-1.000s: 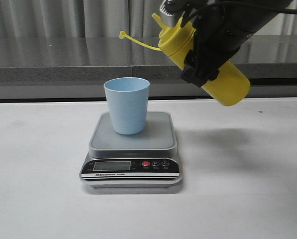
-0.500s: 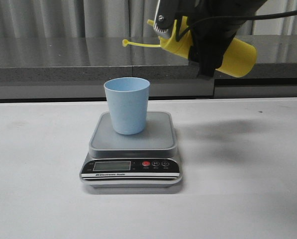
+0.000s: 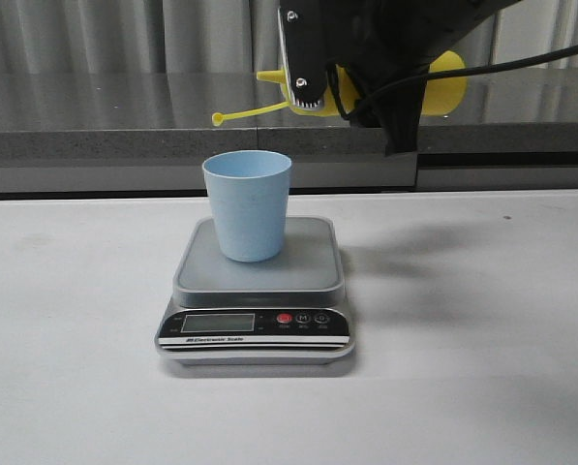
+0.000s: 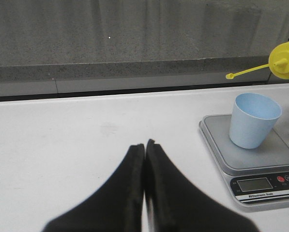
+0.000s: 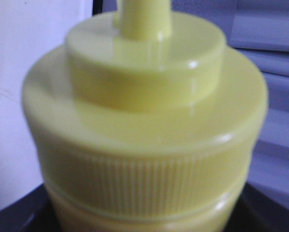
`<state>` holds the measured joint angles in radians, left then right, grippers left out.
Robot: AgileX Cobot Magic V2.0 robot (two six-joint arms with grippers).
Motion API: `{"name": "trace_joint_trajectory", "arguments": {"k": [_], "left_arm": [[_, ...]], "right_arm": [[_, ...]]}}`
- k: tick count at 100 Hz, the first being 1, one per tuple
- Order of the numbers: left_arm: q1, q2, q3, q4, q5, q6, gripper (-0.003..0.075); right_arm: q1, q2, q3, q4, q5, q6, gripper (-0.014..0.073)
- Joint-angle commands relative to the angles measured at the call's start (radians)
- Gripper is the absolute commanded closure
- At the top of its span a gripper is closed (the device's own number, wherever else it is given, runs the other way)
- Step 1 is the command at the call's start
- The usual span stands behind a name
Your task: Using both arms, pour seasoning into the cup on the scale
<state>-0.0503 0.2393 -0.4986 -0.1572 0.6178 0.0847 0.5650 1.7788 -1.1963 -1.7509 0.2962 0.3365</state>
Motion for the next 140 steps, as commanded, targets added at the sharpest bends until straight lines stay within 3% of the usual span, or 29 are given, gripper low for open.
{"name": "trace_joint_trajectory", "arguments": {"k": [1,33,98,117,140], "left_arm": [[0.003,0.011,-0.027,-0.009,-0.076,-0.01,0.0741],[0.003,0.011,-0.027,-0.009,-0.076,-0.01,0.0741],[0.003,0.011,-0.027,-0.009,-0.076,-0.01,0.0741],[0.003,0.011,-0.027,-0.009,-0.076,-0.01,0.0741],[0.003,0.011,-0.027,-0.009,-0.076,-0.01,0.0741]], "right_arm": [[0.002,-0.048,-0.026,-0.047,0.036,-0.023,0.0652],[0.01,-0.048,0.04,-0.047,0.04,-0.2,0.0652],[0.014,-0.048,0.038,-0.047,0.062,-0.298,0.0652],[0.014,-0.048,0.038,-0.047,0.062,-0.282,0.0652],[0.009,-0.049,0.03,0.059,0.087,-0.037,0.0652]]}}
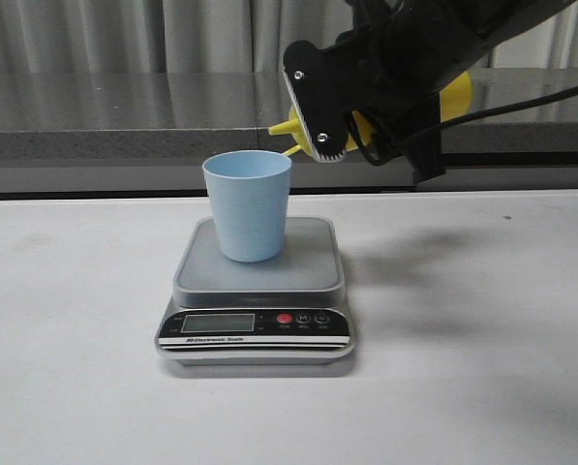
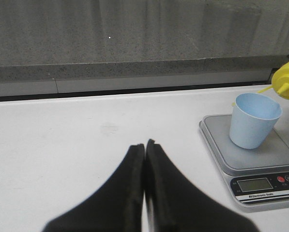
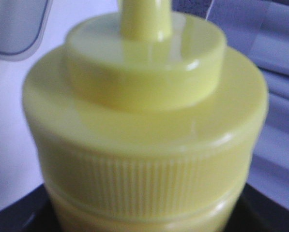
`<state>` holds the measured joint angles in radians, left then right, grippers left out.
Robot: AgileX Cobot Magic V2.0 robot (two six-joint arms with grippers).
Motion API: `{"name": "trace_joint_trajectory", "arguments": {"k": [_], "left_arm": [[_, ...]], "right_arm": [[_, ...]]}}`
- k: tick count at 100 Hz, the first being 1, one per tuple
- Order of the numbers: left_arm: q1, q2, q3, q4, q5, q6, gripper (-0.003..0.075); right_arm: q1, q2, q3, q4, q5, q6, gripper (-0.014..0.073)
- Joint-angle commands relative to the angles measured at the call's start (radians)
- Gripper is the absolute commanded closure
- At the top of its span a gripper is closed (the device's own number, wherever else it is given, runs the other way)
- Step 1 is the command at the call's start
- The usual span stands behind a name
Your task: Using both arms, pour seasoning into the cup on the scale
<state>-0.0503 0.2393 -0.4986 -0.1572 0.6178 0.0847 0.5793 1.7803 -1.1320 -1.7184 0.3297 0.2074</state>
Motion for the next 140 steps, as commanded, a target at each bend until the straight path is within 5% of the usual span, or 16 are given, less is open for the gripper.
{"name": "trace_joint_trajectory", "arguments": {"k": [1,29,61,102,140], "left_arm": [[0.003,0.011,-0.027,-0.009,-0.076,-0.01,0.0741],[0.003,0.011,-0.027,-0.009,-0.076,-0.01,0.0741],[0.003,0.011,-0.027,-0.009,-0.076,-0.01,0.0741],[0.003,0.011,-0.027,-0.009,-0.076,-0.01,0.0741],[0.003,0.011,-0.027,-0.009,-0.076,-0.01,0.0741]], "right_arm": [[-0.007,-0.051,-0.035,0.031,0.054,0.107,0.0652],[-0.068,-0.061,-0.064,0.358,-0.028,0.318,0.0652],[-0.177,-0.093,-0.053,0.84,-0.309,0.291,0.0652],[-0.253,-0.096,0.213,1.497,-0.847,-0.136,0.0652],[-0.334,-0.088,0.399,1.565,-1.135,-0.139,0.0652]]}}
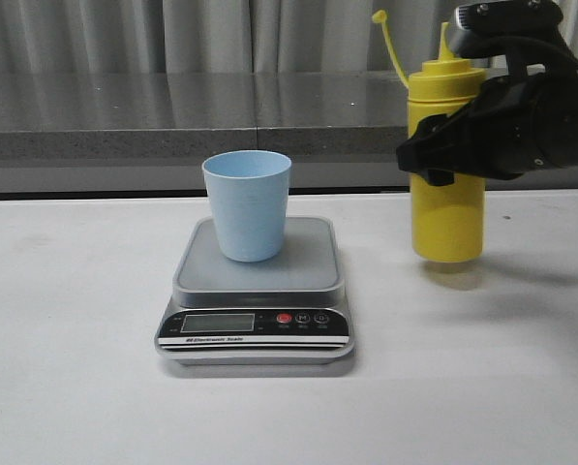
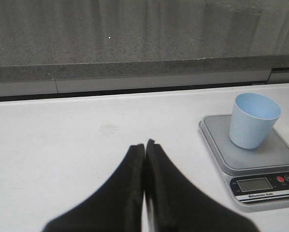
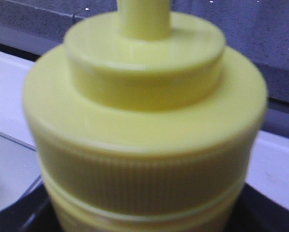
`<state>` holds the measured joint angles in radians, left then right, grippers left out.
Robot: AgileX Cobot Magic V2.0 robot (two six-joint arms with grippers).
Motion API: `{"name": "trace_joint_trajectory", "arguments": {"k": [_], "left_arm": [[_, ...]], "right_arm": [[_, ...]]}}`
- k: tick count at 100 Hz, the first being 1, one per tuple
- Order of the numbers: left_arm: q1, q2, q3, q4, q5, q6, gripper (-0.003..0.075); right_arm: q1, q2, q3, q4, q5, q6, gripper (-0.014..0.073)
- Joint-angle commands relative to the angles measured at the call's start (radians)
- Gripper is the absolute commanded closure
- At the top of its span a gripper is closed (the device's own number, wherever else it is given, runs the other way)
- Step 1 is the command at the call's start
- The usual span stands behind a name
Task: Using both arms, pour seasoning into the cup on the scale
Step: 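Turn the bottle upright with the right gripper and lower it to the table, then open the right gripper and withdraw it from the bottle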
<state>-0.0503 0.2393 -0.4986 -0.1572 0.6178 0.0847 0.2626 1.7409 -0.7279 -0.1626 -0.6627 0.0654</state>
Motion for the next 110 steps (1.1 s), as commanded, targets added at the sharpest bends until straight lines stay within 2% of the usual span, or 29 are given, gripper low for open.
{"name": "trace_joint_trajectory", "arguments": {"k": [1,17,29,38,48,60,71,78,110], "left_arm": [[0.003,0.011,-0.027,-0.009,-0.076,-0.01,0.0741],[0.003,0.011,-0.027,-0.009,-0.076,-0.01,0.0741],[0.003,0.011,-0.027,-0.009,-0.076,-0.01,0.0741],[0.003,0.011,-0.027,-0.009,-0.076,-0.01,0.0741],[0.003,0.011,-0.027,-0.009,-0.076,-0.01,0.0741],[0.003,0.011,-0.027,-0.009,-0.076,-0.01,0.0741],[0.003,0.011,-0.027,-0.009,-0.076,-0.01,0.0741],[0.003,0.011,-0.027,-0.009,-0.076,-0.01,0.0741],[0.003,0.011,-0.027,-0.009,-0.076,-0.01,0.0741]], "right_arm": [[-0.02,-0.046,-0.004,0.01,-0.146,0.007,0.0652],[-0.029,0.0,0.0,0.013,-0.203,0.093,0.065],[-0.029,0.026,0.0,0.013,-0.228,0.099,0.0647],[-0.029,0.03,0.0,0.013,-0.22,0.099,0.0589],[-0.029,0.03,0.0,0.013,-0.223,0.099,0.0418],[-0.029,0.03,0.0,0.013,-0.223,0.099,0.0125],[-0.029,0.03,0.0,0.013,-0.223,0.099,-0.0069],[-0.029,0.03,0.002,0.013,-0.221,0.099,-0.0048],[-0.029,0.006,0.044,0.013,-0.234,0.099,-0.0052]]}}
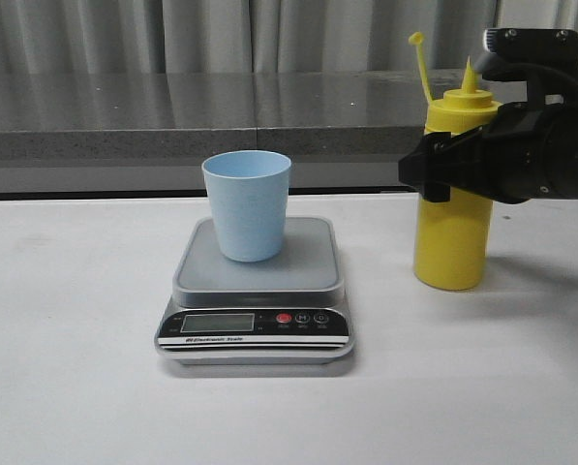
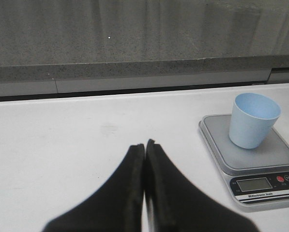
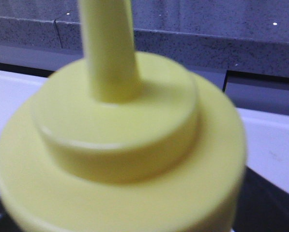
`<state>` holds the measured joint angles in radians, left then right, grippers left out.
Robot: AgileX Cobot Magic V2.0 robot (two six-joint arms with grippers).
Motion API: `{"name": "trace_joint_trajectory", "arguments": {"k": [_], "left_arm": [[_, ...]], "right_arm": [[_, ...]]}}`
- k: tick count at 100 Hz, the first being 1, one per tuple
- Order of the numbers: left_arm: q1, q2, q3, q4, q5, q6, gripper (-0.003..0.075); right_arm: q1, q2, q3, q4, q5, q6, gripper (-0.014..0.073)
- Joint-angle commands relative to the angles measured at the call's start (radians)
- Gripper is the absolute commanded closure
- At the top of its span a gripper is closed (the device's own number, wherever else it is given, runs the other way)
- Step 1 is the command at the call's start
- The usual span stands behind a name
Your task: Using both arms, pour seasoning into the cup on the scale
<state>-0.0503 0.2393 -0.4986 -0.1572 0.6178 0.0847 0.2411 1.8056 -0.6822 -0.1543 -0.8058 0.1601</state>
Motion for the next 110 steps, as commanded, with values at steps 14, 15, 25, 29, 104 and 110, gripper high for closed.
{"name": "trace_joint_trajectory", "arguments": {"k": [14,15,25,29,104,110], "left_arm": [[0.003,0.011,-0.027,-0.009,-0.076,-0.01,0.0741],[0.003,0.011,-0.027,-0.009,-0.076,-0.01,0.0741],[0.003,0.011,-0.027,-0.009,-0.076,-0.01,0.0741],[0.003,0.011,-0.027,-0.009,-0.076,-0.01,0.0741],[0.003,0.011,-0.027,-0.009,-0.076,-0.01,0.0741],[0.003,0.011,-0.027,-0.009,-0.076,-0.01,0.0741]], "right_arm": [[-0.007,-0.1,0.034,0.004,-0.104,0.004,-0.0052],[-0.007,-0.104,0.036,0.004,-0.104,0.004,-0.0052],[-0.007,-0.148,0.073,0.004,-0.1,0.004,-0.0052],[-0.007,-0.169,0.088,0.004,-0.1,0.004,-0.0052],[-0.007,-0.725,0.407,0.16,0.147,-0.007,0.0662],[-0.007,-0.761,0.427,0.178,0.161,-0.018,0.0662]]}}
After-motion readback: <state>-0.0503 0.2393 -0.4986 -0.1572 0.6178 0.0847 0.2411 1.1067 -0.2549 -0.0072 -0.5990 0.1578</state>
